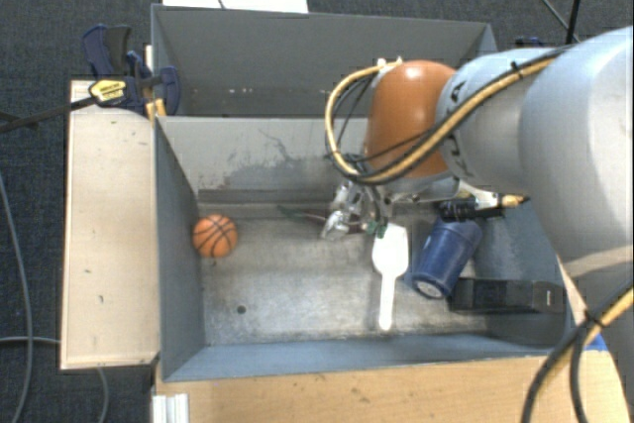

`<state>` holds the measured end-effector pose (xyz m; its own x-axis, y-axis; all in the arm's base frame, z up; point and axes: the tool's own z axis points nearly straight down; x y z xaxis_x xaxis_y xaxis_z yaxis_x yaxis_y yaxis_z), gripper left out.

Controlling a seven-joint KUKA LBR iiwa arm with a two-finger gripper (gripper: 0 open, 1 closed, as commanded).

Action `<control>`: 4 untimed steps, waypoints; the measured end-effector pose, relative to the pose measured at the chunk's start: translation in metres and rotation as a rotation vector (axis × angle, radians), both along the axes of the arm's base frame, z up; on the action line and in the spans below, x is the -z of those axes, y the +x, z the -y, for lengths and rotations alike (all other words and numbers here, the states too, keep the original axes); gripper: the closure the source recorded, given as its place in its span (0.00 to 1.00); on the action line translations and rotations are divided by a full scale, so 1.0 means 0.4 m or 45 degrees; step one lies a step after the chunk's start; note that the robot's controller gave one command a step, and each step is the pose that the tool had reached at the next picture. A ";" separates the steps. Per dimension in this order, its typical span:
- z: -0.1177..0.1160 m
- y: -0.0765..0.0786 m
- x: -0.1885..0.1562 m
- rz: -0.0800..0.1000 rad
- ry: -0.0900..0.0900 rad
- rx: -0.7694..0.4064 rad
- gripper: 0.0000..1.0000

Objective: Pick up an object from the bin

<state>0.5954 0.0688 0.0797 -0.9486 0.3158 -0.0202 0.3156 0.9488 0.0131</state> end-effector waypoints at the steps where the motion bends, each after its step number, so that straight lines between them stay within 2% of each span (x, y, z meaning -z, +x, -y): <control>1: -0.027 -0.016 -0.297 -0.027 -0.006 0.054 1.00; 4: -0.027 -0.016 -0.297 -0.027 -0.007 0.054 1.00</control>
Offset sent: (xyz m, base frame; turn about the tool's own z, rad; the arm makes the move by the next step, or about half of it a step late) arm 0.0000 0.0000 0.0000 0.0000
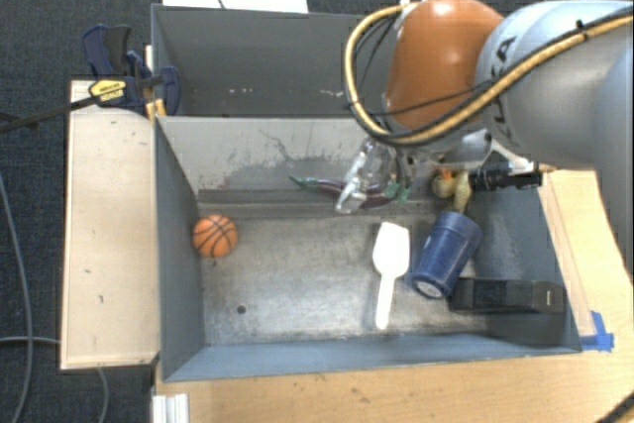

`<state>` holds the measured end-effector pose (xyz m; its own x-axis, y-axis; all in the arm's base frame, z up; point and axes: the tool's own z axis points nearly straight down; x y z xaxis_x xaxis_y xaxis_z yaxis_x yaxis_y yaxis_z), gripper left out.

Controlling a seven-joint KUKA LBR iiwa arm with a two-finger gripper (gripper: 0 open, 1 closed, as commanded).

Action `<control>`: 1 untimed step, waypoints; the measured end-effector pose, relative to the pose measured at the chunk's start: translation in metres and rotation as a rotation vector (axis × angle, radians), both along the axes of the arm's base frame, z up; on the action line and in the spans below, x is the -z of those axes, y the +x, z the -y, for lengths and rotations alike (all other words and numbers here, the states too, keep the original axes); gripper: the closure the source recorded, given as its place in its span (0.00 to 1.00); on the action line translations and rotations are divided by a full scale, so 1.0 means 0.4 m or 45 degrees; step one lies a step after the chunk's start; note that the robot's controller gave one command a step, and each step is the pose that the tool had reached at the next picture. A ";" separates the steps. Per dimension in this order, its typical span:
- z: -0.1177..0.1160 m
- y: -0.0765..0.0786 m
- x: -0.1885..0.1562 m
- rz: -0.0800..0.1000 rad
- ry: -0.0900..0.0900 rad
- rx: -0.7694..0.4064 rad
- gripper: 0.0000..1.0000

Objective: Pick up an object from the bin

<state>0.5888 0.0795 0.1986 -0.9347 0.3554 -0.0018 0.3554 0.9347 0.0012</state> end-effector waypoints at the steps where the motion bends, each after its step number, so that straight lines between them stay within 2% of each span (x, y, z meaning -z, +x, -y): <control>1: 0.000 0.000 0.000 0.000 0.000 0.000 1.00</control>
Offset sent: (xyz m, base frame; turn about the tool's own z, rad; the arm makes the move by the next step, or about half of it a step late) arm -0.0458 0.0382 0.0011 -0.1608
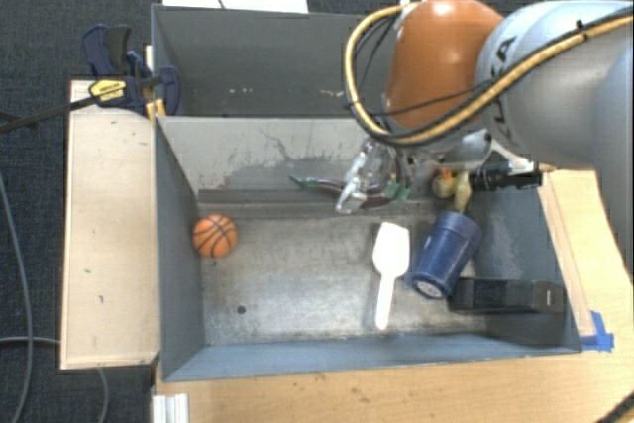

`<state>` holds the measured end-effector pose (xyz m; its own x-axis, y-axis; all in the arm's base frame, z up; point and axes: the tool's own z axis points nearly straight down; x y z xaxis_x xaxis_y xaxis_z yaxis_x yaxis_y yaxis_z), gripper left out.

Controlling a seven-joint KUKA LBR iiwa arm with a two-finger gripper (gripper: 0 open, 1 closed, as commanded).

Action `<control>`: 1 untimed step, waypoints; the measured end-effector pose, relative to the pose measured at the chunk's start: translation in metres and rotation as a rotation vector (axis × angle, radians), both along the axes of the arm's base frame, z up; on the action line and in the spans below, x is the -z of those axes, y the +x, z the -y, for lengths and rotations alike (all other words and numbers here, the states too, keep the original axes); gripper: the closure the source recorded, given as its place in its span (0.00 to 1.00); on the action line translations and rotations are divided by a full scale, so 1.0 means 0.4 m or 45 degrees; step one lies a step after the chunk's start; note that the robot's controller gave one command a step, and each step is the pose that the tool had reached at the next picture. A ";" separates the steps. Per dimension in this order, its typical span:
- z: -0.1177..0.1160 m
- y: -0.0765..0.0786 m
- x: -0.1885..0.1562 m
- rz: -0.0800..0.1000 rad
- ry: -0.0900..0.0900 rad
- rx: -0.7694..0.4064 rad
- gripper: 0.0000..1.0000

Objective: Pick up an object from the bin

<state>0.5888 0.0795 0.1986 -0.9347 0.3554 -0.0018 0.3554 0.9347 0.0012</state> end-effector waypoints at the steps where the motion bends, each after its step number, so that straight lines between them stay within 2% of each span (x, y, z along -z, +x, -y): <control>1: -0.096 -0.113 -0.004 -0.001 0.000 -0.203 1.00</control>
Offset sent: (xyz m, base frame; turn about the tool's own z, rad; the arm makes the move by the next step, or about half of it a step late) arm 0.0000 0.0000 0.0000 0.0000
